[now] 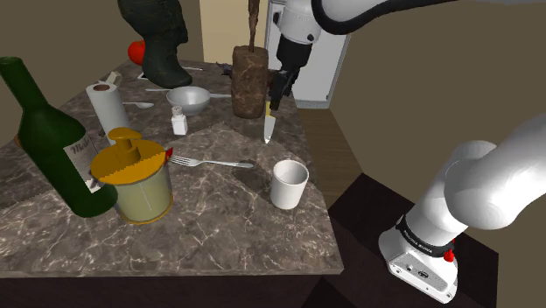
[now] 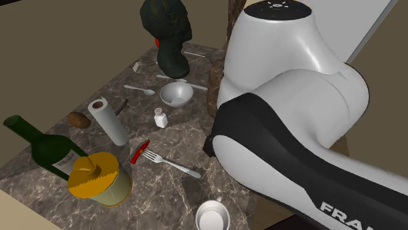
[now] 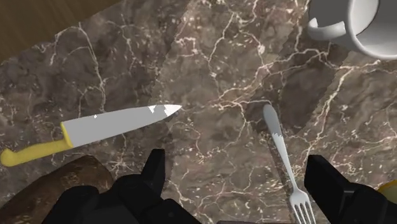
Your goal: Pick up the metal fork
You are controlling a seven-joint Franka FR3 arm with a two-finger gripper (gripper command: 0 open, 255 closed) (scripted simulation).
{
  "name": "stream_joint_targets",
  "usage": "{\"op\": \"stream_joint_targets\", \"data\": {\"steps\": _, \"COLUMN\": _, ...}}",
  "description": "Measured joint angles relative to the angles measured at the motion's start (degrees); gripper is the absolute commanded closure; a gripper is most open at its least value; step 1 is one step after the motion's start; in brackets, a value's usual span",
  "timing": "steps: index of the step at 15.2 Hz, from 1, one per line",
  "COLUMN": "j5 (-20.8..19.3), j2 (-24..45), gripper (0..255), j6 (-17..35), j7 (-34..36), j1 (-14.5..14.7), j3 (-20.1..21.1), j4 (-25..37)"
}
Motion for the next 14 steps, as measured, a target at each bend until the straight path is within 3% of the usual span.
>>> {"op": "stream_joint_targets", "data": {"steps": 7, "j5": -2.0, "j2": 14.0, "gripper": 0, "j6": 6.1, "j7": 2.3, "j1": 1.7, "j3": 3.5, "j4": 6.7}}
{"op": "stream_joint_targets", "data": {"steps": 14, "j5": -6.0, "j2": 28.8, "gripper": 0, "j6": 8.3, "j7": 5.1, "j1": 4.5, "j3": 5.9, "j4": 17.8}}
